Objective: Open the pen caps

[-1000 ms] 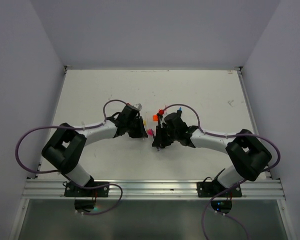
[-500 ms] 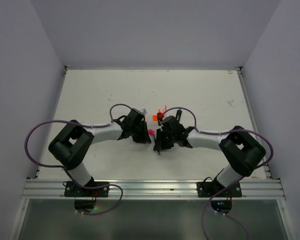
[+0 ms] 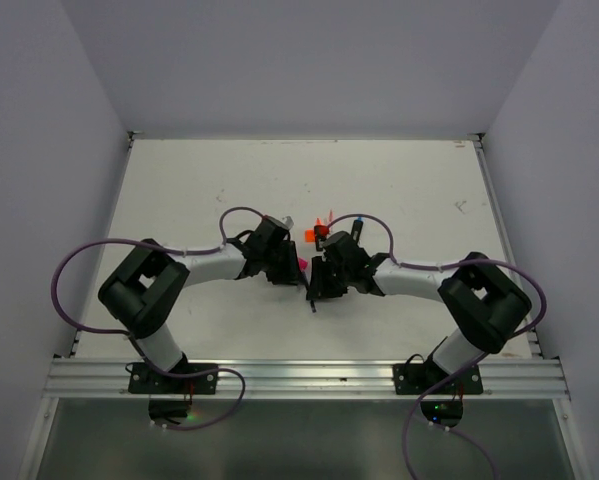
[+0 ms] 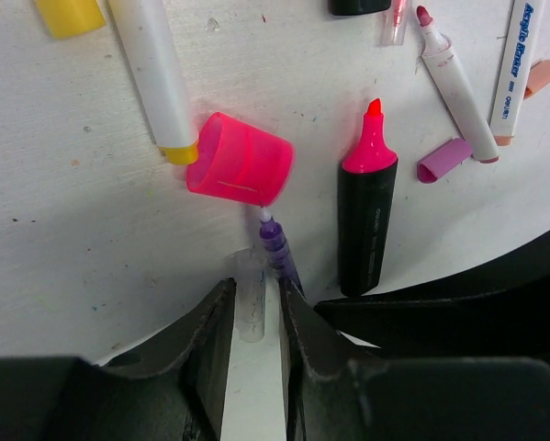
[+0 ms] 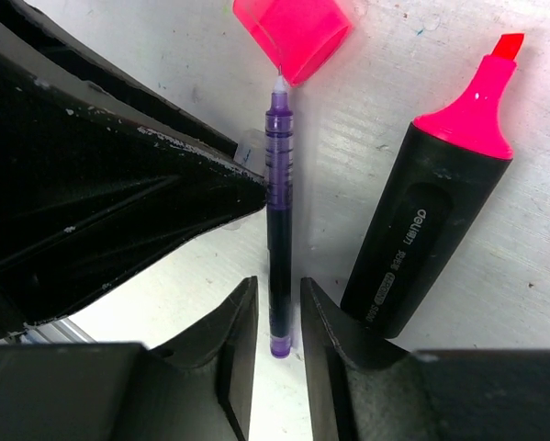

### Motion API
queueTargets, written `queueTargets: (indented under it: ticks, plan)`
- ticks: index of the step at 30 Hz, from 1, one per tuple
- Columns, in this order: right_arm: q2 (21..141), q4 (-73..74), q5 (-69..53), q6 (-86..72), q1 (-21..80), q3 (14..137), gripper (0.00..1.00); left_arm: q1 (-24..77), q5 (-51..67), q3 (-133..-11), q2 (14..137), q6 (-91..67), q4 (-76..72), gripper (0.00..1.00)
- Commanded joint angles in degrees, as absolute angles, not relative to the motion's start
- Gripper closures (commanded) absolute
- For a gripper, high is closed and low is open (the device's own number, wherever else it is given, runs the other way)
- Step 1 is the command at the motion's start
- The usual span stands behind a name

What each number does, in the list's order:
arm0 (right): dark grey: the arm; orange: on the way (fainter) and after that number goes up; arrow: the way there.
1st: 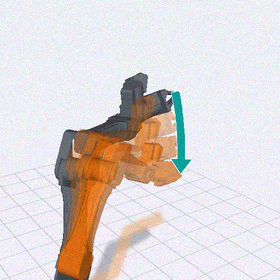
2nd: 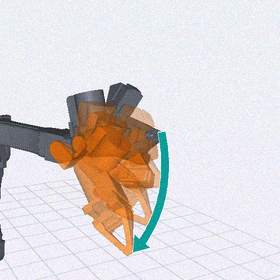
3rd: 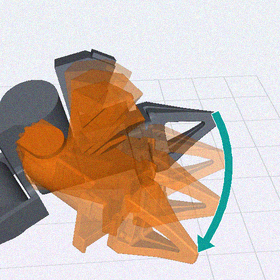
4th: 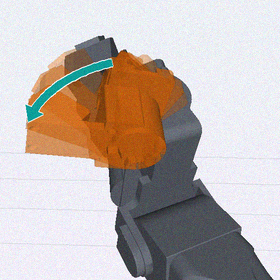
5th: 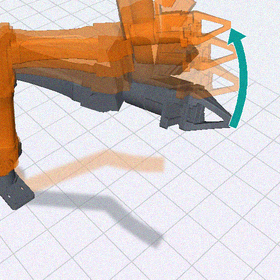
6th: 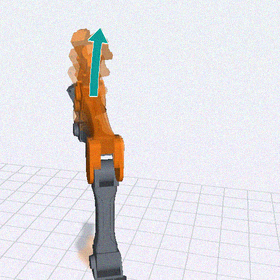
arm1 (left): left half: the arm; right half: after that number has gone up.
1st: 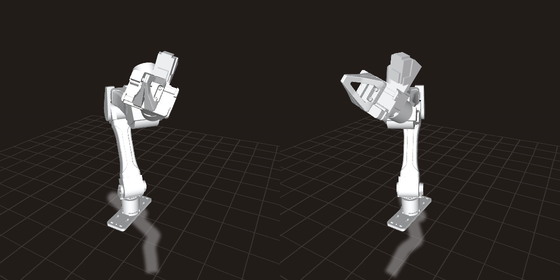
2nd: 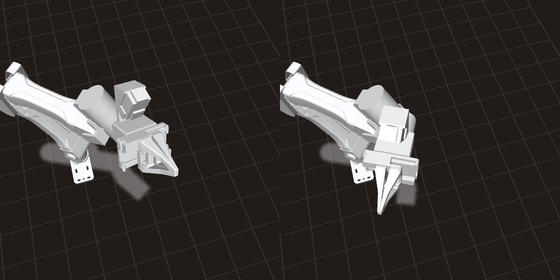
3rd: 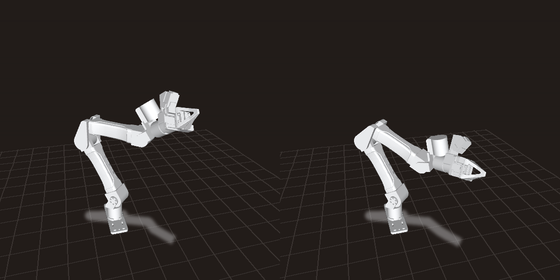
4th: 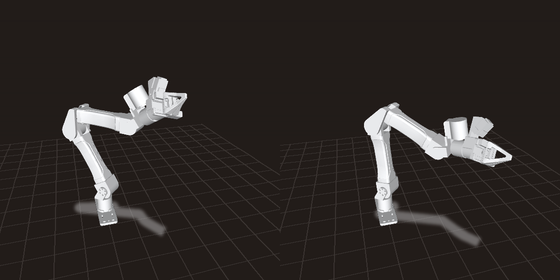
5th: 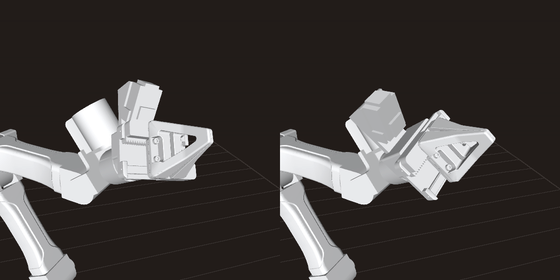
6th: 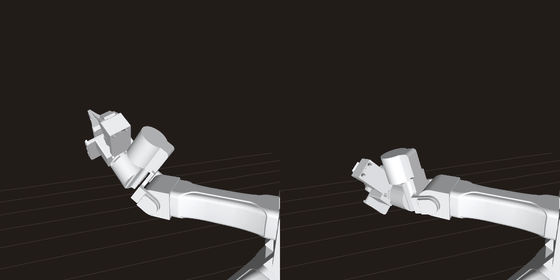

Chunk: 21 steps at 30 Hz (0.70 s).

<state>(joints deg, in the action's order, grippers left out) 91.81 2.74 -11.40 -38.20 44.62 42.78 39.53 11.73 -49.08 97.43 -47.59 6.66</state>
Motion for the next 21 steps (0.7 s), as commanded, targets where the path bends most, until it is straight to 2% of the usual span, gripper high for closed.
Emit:
queueTargets:
  ticks: [1,9,13,15,17,18,19,21]
  plan:
    - [89.5,2.5,-10.1,-38.9,44.8,43.2,0.7,39.6,9.1,-49.8,97.2,-48.1,6.8,0.7]
    - [84.4,4.0,-10.5,-38.4,44.8,44.1,0.57,39.6,5.3,-51.6,91.7,-47.5,9.9,0.67]
    - [79.2,6.1,-8.3,-35.9,44.9,44.8,0.52,39.3,-2.3,-54.5,86.2,-45.0,15.9,0.6]
    - [75.4,6.8,-6.2,-34.6,44.8,44.7,0.44,38.8,-5.3,-55.7,84.2,-43.6,17.7,0.57]
    - [72.9,7.5,-4.8,-33.2,44.9,44.3,0.36,38.1,-9.8,-56.2,81.4,-41.5,20.3,0.49]
    - [70.7,7.6,-3.0,-32.7,44.8,44.1,0.29,37.7,-11.1,-56.2,80.6,-40.4,21.2,0.46]
    - [69.4,7.6,-1.9,-31.6,44.8,43.7,0.24,37.2,-12.8,-56.3,79.2,-39.9,22.1,0.38]
    - [66.6,8.2,-0.1,-30.7,44.8,43.2,0.11,34.3,-13.4,-55.7,78.0,-38.4,24.8,0.32]
